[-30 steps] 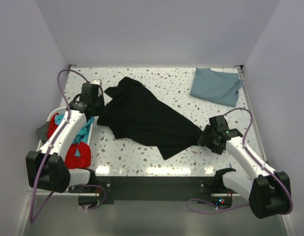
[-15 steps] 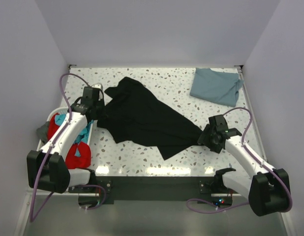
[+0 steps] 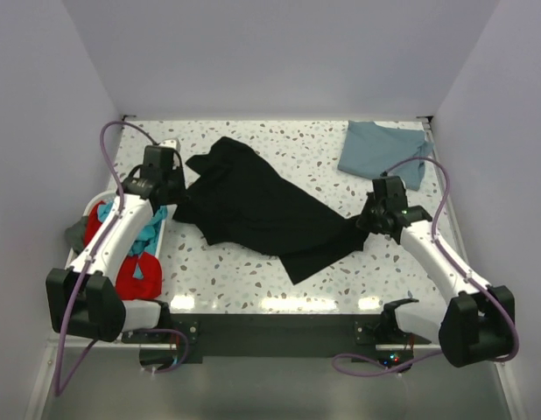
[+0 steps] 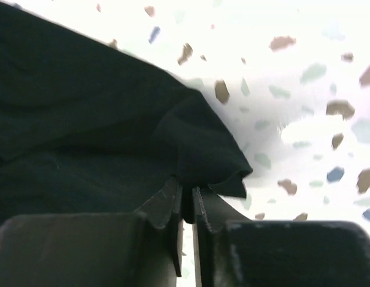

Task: Fold and stack the t-shirts
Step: Flatten the tshirt out

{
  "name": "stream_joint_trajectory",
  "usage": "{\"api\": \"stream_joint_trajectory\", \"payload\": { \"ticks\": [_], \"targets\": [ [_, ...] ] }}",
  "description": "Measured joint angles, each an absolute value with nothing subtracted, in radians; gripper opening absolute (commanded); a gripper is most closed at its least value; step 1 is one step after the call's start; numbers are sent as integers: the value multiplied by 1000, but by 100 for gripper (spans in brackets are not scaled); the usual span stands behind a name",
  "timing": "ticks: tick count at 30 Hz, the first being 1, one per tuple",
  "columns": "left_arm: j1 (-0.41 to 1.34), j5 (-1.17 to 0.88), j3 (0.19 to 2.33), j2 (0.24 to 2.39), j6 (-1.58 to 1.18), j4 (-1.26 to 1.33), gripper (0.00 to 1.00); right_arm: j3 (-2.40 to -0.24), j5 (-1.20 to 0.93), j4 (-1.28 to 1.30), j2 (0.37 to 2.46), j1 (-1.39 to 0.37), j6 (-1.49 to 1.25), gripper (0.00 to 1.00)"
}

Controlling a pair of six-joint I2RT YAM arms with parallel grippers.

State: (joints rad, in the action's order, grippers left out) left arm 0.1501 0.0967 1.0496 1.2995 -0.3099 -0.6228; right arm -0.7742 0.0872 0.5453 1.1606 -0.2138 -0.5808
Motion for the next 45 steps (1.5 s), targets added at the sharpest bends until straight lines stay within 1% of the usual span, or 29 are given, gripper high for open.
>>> {"api": "stream_joint_trajectory", "payload": {
  "ticks": [1, 5, 11, 16, 18, 19, 21, 22, 23, 25, 26, 29, 32, 39, 43, 45],
  "targets": [
    [147, 96, 1064, 1305, -309, -622, 0, -797, 88, 540, 1173, -214, -569, 2],
    [130, 89, 1105, 1343, -299, -615, 0, -860, 89, 531, 1263, -214, -534, 1],
    [76, 26, 1161, 1443, -296, -610, 0, -977, 87, 536, 1469, -214, -517, 3],
    [33, -29, 1203, 1513, -307, -580, 0, -1172, 86, 558, 1677, -214, -515, 4],
    [17, -49, 1215, 1540, -314, -570, 0, -1246, 87, 576, 1747, -214, -515, 8],
    [6, -60, 1222, 1557, -316, -564, 0, -1277, 90, 583, 1775, -214, -515, 18],
    [-13, -76, 1235, 1586, -323, -561, 0, -1313, 96, 602, 1808, -214, -516, 28],
    [-19, -81, 1238, 1595, -323, -561, 0, -1320, 99, 611, 1811, -214, -514, 33],
    [-24, -88, 1242, 1601, -326, -561, 0, -1322, 106, 621, 1811, -214, -514, 41],
    [-28, -106, 1246, 1603, -331, -562, 0, -1323, 118, 639, 1803, -214, -516, 46],
    [-28, -113, 1250, 1603, -331, -562, 0, -1319, 123, 642, 1796, -214, -515, 50],
    [-27, -133, 1271, 1601, -331, -559, 0, -1269, 141, 641, 1740, -214, -515, 53],
    [-27, -149, 1283, 1598, -331, -558, 0, -1193, 150, 650, 1659, -213, -515, 53],
    [-27, -191, 1289, 1589, -335, -558, 0, -1045, 174, 677, 1544, -209, -523, 59],
    [-27, -210, 1290, 1583, -346, -558, 0, -962, 170, 691, 1417, -209, -536, 65],
    [-27, -218, 1290, 1579, -349, -558, 0, -924, 162, 690, 1326, -209, -540, 65]
  ]
}}
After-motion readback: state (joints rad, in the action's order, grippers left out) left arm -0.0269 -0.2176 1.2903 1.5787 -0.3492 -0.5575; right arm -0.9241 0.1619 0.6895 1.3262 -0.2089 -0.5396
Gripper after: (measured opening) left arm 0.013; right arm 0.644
